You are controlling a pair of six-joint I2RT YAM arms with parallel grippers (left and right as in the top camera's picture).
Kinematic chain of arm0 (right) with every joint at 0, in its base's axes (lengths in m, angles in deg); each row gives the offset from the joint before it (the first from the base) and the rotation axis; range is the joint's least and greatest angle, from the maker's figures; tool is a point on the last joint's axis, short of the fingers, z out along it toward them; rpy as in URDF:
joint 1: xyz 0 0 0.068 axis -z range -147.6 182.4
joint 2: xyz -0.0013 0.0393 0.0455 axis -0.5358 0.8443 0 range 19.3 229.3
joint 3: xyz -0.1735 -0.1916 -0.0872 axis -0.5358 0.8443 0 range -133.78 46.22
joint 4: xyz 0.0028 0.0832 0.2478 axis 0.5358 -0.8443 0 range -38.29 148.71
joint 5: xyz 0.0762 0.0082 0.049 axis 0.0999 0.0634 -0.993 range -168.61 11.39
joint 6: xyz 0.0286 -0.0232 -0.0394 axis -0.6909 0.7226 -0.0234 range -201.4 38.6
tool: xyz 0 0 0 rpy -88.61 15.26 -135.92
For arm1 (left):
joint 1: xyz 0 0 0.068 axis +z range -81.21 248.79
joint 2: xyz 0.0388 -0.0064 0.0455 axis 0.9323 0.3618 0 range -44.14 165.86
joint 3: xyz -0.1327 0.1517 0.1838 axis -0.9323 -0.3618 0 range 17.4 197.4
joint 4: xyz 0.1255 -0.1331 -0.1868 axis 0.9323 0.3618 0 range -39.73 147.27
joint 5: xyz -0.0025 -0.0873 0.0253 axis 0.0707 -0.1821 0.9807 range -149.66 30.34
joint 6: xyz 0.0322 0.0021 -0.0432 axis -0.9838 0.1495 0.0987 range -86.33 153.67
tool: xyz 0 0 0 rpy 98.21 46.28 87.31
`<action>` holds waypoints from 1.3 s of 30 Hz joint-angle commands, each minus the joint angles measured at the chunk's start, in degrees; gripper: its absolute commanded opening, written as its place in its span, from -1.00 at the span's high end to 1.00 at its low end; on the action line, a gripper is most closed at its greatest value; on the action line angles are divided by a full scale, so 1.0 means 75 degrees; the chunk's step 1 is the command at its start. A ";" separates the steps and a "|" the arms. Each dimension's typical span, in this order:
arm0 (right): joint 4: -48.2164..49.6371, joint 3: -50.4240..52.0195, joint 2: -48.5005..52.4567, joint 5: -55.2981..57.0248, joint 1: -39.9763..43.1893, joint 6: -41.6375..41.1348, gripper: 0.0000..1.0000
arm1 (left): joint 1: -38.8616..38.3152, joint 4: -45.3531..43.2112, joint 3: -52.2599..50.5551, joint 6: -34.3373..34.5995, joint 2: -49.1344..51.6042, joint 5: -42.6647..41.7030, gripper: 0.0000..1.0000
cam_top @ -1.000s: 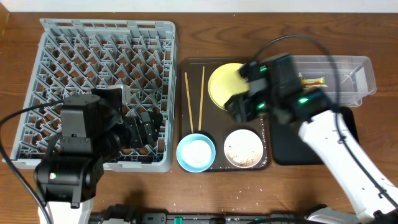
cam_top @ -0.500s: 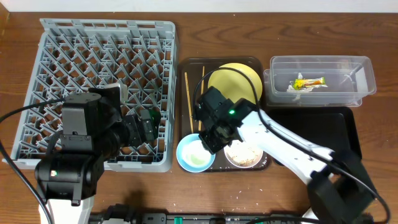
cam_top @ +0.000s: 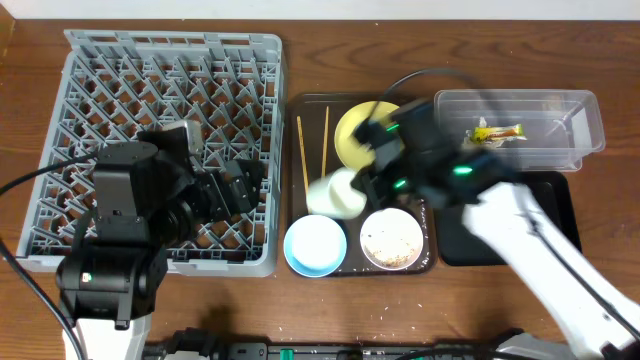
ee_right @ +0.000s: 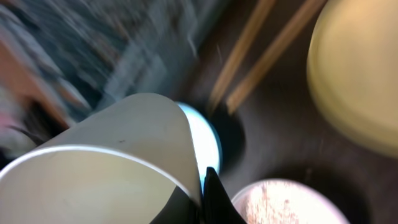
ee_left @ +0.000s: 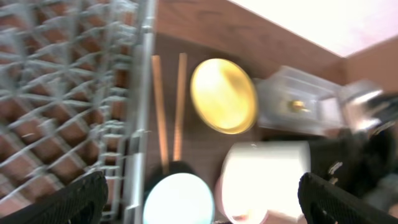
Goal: Sort waste into correct bins and load items into the dishwasher
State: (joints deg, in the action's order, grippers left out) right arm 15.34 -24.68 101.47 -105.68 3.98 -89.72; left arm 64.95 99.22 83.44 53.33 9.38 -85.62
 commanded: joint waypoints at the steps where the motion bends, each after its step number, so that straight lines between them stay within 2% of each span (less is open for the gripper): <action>1: 0.0845 -0.0047 -0.0656 -0.3028 0.1381 0.0627 0.98 | 0.0026 -0.0562 0.0125 0.0577 0.0189 -0.1938 -0.96; 3: 0.1562 -0.0047 -0.0691 -0.4642 0.1938 0.0516 0.98 | 0.0026 -0.1072 0.0125 0.0965 0.0385 -0.3037 -0.96; 5: 0.2011 -0.0047 -0.0667 -0.5517 0.2136 0.0303 0.98 | 0.0023 -0.1475 0.0125 0.1195 0.0542 -0.3931 -0.96; 12: 0.3060 -0.0047 -0.0667 -0.6024 0.1588 0.0108 0.98 | 0.0023 -0.2815 0.0125 0.1853 0.1174 -0.6851 -0.96; 16: 0.3652 -0.0047 -0.0662 -0.5963 0.1192 -0.0122 0.98 | 0.0023 -0.2891 0.0125 0.1851 0.1259 -0.7239 -0.96; 20: 0.4001 -0.0047 -0.0621 -0.4785 0.0565 -0.0344 0.98 | 0.0015 -0.2920 0.0125 0.1871 0.1244 -0.8075 -0.97; 23: 0.4264 -0.0047 -0.0560 -0.4709 0.0291 -0.0370 0.98 | 0.0015 -0.2917 0.0125 0.1877 0.1244 -0.8265 -0.80; 25: 0.4433 -0.0047 -0.0519 -0.4331 0.0134 -0.0527 0.98 | 0.0015 -0.2914 0.0125 0.1877 0.1239 -0.8419 -0.61; 30: 0.4494 -0.0047 -0.0495 -0.4299 0.0096 -0.0525 0.98 | 0.0017 -0.2911 0.0125 0.1874 0.1239 -0.8536 -0.46; 31: 0.4491 -0.0047 -0.0495 -0.4304 0.0096 -0.0525 0.79 | 0.0017 -0.2917 0.0125 0.1868 0.1239 -0.8498 -0.46; 32: 0.4491 -0.0047 -0.0495 -0.4304 0.0096 -0.0522 0.33 | 0.0017 -0.2914 0.0125 0.1816 0.1239 -0.8411 -0.45; 33: 0.4491 -0.0047 -0.0495 -0.4299 0.0105 -0.0516 -0.04 | 0.0017 -0.2917 0.0125 0.1816 0.1239 -0.8265 -0.43; 34: 0.4482 -0.0047 -0.0498 -0.4301 0.0149 -0.0519 -0.22 | 0.0017 -0.2917 0.0125 0.1795 0.1239 -0.8081 -0.41; 36: 0.4398 -0.0047 -0.0516 -0.4293 0.0332 -0.0516 -0.43 | 0.0044 -0.2914 0.0125 0.1647 0.1239 -0.7781 -0.35; 39: 0.3678 -0.0047 -0.0618 -0.3654 0.1046 -0.0519 -0.50 | 0.0251 -0.2879 0.0125 0.1405 0.1224 -0.7423 -0.32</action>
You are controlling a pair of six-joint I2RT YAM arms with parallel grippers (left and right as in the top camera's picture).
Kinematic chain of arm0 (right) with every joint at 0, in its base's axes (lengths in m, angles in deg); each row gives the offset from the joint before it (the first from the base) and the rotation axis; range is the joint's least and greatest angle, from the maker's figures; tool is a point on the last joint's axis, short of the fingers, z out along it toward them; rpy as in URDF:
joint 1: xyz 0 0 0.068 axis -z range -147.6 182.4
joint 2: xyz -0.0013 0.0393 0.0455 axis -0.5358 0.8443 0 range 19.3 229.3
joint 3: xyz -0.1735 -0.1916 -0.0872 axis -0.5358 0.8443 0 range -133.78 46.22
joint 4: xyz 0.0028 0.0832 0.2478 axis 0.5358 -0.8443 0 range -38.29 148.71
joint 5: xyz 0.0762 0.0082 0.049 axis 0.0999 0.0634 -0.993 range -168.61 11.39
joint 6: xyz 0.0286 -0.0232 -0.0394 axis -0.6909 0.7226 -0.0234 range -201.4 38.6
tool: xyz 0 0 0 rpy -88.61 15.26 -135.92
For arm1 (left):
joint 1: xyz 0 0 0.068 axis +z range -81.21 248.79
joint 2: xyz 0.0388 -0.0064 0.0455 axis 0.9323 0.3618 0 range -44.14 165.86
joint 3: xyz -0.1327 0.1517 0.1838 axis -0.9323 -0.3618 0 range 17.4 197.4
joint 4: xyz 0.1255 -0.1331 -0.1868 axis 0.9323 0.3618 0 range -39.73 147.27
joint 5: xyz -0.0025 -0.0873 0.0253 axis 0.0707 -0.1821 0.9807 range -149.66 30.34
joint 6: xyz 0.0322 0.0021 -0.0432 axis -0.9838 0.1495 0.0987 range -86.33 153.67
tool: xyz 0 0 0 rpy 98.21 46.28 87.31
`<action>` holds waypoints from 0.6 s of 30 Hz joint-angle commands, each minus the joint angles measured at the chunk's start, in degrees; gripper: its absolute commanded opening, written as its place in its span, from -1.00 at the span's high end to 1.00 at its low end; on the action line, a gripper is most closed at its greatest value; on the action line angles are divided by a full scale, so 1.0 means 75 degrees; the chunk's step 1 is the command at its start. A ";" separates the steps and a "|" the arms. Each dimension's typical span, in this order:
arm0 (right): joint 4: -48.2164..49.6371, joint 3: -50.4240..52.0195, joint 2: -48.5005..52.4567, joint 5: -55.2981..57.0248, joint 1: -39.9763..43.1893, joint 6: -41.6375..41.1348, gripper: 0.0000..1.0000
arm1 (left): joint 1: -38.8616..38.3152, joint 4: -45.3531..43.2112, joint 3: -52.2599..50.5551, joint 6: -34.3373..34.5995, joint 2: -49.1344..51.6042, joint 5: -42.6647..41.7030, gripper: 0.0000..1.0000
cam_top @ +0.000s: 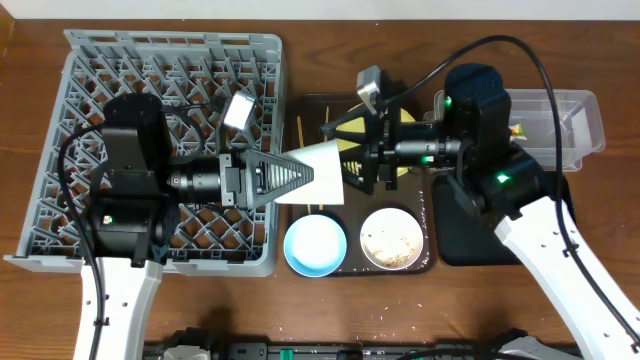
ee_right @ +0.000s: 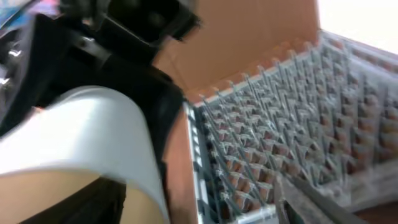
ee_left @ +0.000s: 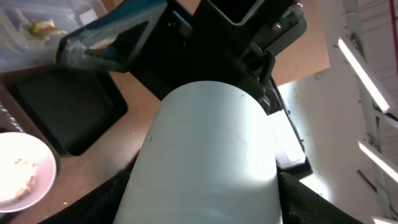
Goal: Sort waste into correct bins and load items into the dishwasher
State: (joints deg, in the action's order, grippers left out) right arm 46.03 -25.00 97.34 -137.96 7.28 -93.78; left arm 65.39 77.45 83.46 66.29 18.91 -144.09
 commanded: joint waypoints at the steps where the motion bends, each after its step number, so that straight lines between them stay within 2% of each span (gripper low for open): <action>1: -0.0772 -0.0003 -0.0108 0.0912 0.0880 0.0023 -0.50 | 0.0312 0.0117 0.0122 -0.0411 -0.0058 0.0586 -0.32; 3: -0.1303 -0.0003 -0.0140 0.1105 0.1177 0.0023 -0.50 | 0.0539 0.0417 0.0122 -0.0629 -0.0085 0.1186 -0.32; 5: -0.2034 -0.0003 -0.0149 0.1399 0.1306 0.0029 -0.50 | 0.0854 0.1166 0.0122 -0.0819 -0.0137 0.2419 -0.31; 7: -0.2585 -0.0003 -0.0149 0.1795 0.1276 0.0041 -0.51 | 0.1148 0.2084 0.0125 -0.0924 -0.0207 0.4106 -0.31; 8: -0.3002 -0.0003 -0.0149 0.2154 0.1224 0.0099 -0.51 | 0.1303 0.2570 0.0125 -0.0924 -0.0254 0.5053 -0.32; 9: -0.3494 -0.0003 -0.0149 0.2664 0.1122 0.0192 -0.52 | 0.1600 0.3424 0.0125 -0.0915 -0.0341 0.6837 -0.32; 12: -0.4211 0.0000 -0.0146 0.3640 0.0676 0.0469 -0.55 | 0.2361 0.4756 0.0125 -0.0857 -0.0379 0.9879 -0.34; 16: -0.4281 0.0000 -0.0146 0.4278 0.0204 0.0469 -0.57 | 0.3273 0.5289 0.0122 -0.0807 -0.0192 1.1759 -0.33; 18: -0.4232 0.0000 -0.0146 0.4494 0.0020 0.0466 -0.59 | 0.3771 0.5307 0.0122 -0.0562 0.0038 1.2018 -0.33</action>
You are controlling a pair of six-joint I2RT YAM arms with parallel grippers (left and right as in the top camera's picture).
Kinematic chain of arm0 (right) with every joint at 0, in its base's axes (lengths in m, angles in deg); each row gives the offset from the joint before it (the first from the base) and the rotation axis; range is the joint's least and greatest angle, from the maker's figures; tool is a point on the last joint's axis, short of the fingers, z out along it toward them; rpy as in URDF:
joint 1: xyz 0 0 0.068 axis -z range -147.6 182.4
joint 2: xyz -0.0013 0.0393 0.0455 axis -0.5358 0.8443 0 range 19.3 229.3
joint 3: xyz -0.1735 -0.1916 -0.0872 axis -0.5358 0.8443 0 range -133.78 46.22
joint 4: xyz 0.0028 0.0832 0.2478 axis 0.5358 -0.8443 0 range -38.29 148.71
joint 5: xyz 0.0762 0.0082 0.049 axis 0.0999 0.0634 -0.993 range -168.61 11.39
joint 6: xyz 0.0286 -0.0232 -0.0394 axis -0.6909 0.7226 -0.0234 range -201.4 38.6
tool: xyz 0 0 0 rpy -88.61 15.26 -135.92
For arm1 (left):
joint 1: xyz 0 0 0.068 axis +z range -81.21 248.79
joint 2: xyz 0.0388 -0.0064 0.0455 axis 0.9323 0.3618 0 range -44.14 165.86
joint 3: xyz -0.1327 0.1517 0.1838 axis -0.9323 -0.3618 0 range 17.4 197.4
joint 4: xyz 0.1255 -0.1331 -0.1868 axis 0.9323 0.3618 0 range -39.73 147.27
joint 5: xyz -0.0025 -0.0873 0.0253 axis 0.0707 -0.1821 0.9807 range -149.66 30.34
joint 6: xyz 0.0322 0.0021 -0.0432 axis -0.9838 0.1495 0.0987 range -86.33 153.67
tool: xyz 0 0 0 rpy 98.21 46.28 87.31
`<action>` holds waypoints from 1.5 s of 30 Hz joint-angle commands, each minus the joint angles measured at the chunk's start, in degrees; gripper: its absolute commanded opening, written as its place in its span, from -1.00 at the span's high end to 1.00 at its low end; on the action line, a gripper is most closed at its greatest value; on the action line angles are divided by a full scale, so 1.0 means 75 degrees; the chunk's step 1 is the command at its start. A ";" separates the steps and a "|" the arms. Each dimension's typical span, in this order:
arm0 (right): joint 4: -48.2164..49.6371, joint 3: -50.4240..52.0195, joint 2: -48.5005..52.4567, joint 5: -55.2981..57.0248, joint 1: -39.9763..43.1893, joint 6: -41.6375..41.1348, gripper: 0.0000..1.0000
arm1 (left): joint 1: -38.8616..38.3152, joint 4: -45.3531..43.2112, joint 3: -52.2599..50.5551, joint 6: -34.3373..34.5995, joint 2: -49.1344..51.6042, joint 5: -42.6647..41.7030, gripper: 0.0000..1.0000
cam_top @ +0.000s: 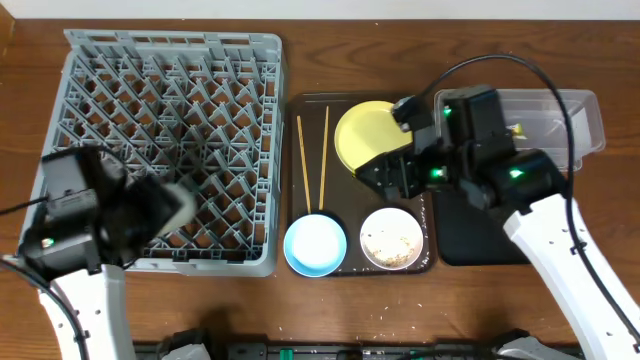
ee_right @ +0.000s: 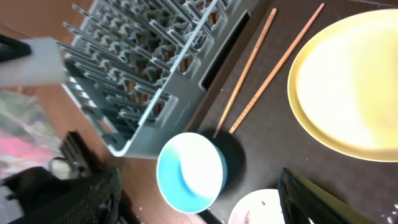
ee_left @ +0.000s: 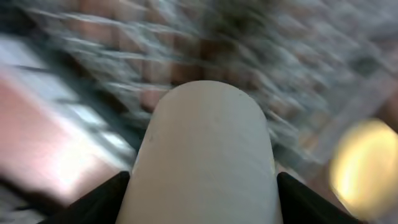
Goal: Sort waste into correct bins and load items into the dishwasher
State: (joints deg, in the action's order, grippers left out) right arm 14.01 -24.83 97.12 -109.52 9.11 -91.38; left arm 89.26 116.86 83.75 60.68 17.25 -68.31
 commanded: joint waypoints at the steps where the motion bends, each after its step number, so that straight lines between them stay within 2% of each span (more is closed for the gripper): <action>1: 0.0047 -0.0023 -0.0117 0.0729 -0.0265 0.0149 -0.59 | 0.0731 0.0023 0.0085 0.0219 0.0364 0.1918 -0.34; 5: -0.0015 -0.0023 -0.0117 0.0723 -0.0402 0.0140 -0.59 | 0.1297 -0.0204 0.0085 0.0504 0.1239 0.2247 -0.33; 10: -0.0020 -0.0023 -0.0117 0.0720 -0.0405 0.0140 -0.60 | 0.1408 -0.0379 0.0085 0.0554 0.2442 0.2285 -0.34; 15: -0.0044 -0.0023 -0.0117 0.0717 -0.0405 0.0140 -0.59 | 0.1428 -0.0927 0.0085 0.0545 0.3246 0.1807 -0.58; 27: -0.0099 -0.0023 -0.0117 0.0723 -0.0405 0.0146 -0.60 | 0.1434 -0.1180 0.0087 0.0466 0.3273 0.1594 -0.60; 29: -0.0102 -0.0023 -0.0117 0.0726 -0.0405 0.0143 -0.61 | 0.1434 -0.1093 0.0087 0.0291 0.3229 0.1102 -0.60; 33: -0.0096 -0.0023 -0.0076 0.0729 -0.0405 0.0140 -0.64 | 0.1311 -0.0874 0.0309 -0.0659 0.2669 -0.0303 -0.60; 35: -0.0189 -0.0017 0.0108 0.1075 -0.0405 -0.0105 -0.61 | 0.0857 -0.0685 0.0554 -0.1224 0.1915 -0.0933 -0.60; 38: -0.0577 -0.0017 0.0449 0.2436 -0.0405 -0.1349 -0.49 | -0.0227 -0.0726 0.0571 -0.1687 0.0813 -0.1314 -0.62; 42: -0.0536 -0.0015 0.0930 0.2518 -0.0460 -0.1399 -0.42 | -0.2197 -0.0714 0.0571 -0.2008 -0.0058 -0.1332 -0.65; 45: -0.0073 -0.0015 0.1230 0.2521 -0.0702 -0.1346 -0.18 | -0.3381 -0.0673 0.0565 -0.2139 -0.0102 -0.1276 -0.65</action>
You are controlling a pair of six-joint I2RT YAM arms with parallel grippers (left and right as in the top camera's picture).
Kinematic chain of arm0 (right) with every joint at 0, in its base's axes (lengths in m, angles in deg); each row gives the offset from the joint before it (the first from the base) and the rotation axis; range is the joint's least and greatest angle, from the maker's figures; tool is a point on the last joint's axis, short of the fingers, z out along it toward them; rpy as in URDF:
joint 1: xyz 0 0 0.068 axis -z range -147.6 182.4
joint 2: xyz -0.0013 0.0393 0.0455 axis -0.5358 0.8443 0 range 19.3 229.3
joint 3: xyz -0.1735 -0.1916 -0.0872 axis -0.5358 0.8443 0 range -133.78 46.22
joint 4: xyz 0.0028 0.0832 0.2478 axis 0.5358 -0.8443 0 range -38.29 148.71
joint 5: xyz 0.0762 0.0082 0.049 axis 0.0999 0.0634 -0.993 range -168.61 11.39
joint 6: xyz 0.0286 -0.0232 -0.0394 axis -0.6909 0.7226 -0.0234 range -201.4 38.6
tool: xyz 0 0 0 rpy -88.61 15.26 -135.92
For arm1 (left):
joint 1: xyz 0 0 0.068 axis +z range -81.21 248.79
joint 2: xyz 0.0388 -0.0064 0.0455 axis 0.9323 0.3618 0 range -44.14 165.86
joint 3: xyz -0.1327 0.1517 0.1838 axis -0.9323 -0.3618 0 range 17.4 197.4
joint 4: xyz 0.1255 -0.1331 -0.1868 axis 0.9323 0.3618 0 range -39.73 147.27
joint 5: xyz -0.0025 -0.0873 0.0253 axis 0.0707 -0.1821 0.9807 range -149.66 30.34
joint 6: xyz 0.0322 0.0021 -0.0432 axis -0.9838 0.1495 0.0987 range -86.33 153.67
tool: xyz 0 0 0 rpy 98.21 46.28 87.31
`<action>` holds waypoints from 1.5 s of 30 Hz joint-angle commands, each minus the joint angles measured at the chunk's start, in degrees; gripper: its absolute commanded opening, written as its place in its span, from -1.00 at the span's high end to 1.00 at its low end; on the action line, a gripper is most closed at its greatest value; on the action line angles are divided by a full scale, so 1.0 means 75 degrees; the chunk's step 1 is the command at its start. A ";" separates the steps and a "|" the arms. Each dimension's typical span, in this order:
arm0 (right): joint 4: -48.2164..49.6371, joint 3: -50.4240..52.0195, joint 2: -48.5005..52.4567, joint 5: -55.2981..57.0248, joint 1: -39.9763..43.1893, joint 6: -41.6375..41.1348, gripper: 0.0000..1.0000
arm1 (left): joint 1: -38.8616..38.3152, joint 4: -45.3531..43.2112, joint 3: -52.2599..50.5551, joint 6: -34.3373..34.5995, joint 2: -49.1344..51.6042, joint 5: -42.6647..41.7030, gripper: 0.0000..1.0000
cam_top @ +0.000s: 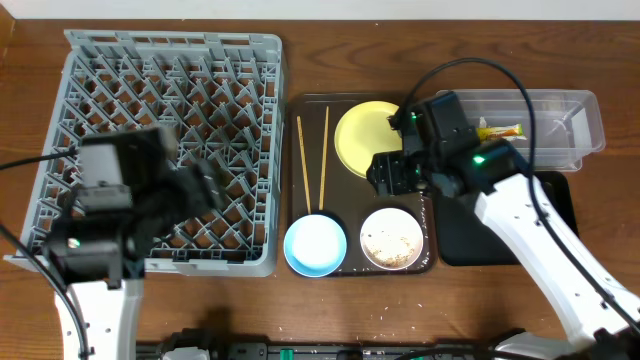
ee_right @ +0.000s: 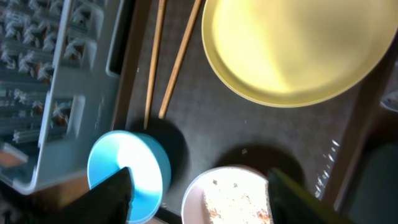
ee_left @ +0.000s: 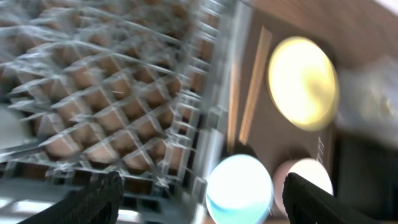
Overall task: Sort waste into correct bins and load items into the dishwasher
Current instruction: 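Lower the white cup into the dish rack with the left gripper and release, then grasp the white rice bowl with the right gripper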
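Note:
My left gripper (ee_left: pixel 205 200) is open and empty, above the front right part of the grey dish rack (cam_top: pixel 170 60). A pale shape (ee_left: pixel 9 127) lies in the rack at the left edge of the left wrist view; I cannot tell whether it is the white cup. My right gripper (ee_right: pixel 202 196) hangs open over the dark tray (cam_top: pixel 430 262), above the blue bowl (ee_right: pixel 127 174) and the white bowl with food residue (ee_right: pixel 233 199). A yellow plate (cam_top: pixel 365 135) and two chopsticks (cam_top: pixel 322 150) also lie on the tray.
A clear plastic bin (cam_top: pixel 520 105) holding a wrapper (cam_top: pixel 498 130) stands at the back right. A black tray (cam_top: pixel 500 225) sits in front of it, under my right arm. The left arm (cam_top: pixel 120 200) covers the rack's front left.
My left gripper was shut on the white cup over the rack's front left. Now it is open and empty, looking towards the tray. My right gripper stays open over the tray.
My right gripper first held the white cup over the tray. Then both grippers were on the cup between rack and tray. After that the left gripper alone held it over the rack, and the right was open. Now the left gripper is open without the cup.

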State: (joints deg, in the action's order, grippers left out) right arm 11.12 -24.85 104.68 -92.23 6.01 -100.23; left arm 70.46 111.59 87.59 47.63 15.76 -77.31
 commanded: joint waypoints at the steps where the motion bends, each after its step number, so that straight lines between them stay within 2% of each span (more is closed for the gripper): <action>1: 0.0437 -0.0012 0.0291 0.0216 -0.0361 -0.0166 -0.14 | -0.1052 -0.0026 0.0041 -0.0396 0.0119 -0.0044 -0.65; 7: 0.0210 -0.0012 0.0545 0.0950 -0.0548 -0.0487 -0.03 | -0.2040 -0.0189 0.0023 -0.0402 0.0638 0.0044 -0.64; 12: -0.1043 0.0070 0.0600 0.0114 -0.0778 -0.0026 0.06 | -0.2299 -0.0163 0.0023 -0.0399 0.0988 0.0050 -0.64; 14: -0.1139 0.0221 0.0635 0.0160 -0.0968 -0.0111 0.06 | -0.2299 -0.0163 0.0023 -0.0396 0.1061 0.0254 -0.64; 15: -0.1075 0.0373 0.0667 0.0289 -0.1093 -0.0440 0.09 | -0.2299 -0.0163 0.0023 -0.0399 0.1081 0.0420 -0.64; 16: -0.0921 0.0595 0.0723 0.0583 -0.1247 -0.1224 0.14 | -0.2299 -0.0163 0.0023 -0.0396 0.1087 0.0574 -0.64; 20: -0.0079 0.1233 0.0950 0.0775 -0.1507 -0.3174 0.02 | -0.2299 -0.0146 0.0023 -0.0393 0.1075 0.0621 -0.64; 26: 0.0659 0.1746 0.1311 0.0822 -0.1530 -0.4447 0.07 | -0.2299 0.0041 0.0023 -0.0391 0.1078 0.0618 -0.64; 29: 0.1046 0.1749 0.1632 0.0994 -0.1533 -0.4520 0.35 | -0.2299 0.0052 0.0023 -0.0393 0.1078 0.0618 -0.64; 30: 0.1221 0.1749 0.1749 0.1078 -0.1533 -0.4520 0.51 | -0.2299 0.0055 0.0023 -0.0391 0.1078 0.0618 -0.64; 33: 0.1411 0.1749 0.1953 0.1160 -0.1533 -0.4520 0.70 | -0.2299 0.0082 0.0023 -0.0393 0.1078 0.0618 -0.64; 36: 0.1408 0.1749 0.2020 0.1157 -0.1530 -0.4578 0.74 | -0.2299 0.0131 0.0023 -0.0396 0.1078 0.0618 -0.64; 37: 0.1408 0.1746 0.2011 0.1157 -0.1527 -0.4578 0.98 | -0.2299 0.0134 0.0023 -0.0396 0.1078 0.0621 -0.64; 40: 0.1317 0.1731 0.1950 0.1154 -0.1518 -0.4523 0.98 | -0.2299 0.0134 0.0023 -0.0396 0.1078 0.0621 -0.64; 45: 0.1253 0.1719 0.1201 0.1212 -0.1399 -0.3034 0.98 | -0.2299 0.0134 0.0023 -0.0399 0.1078 0.0621 -0.64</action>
State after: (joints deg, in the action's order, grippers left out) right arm 20.15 -12.33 117.03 -83.56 -5.27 -130.72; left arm 53.35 112.27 87.57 45.40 23.76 -73.20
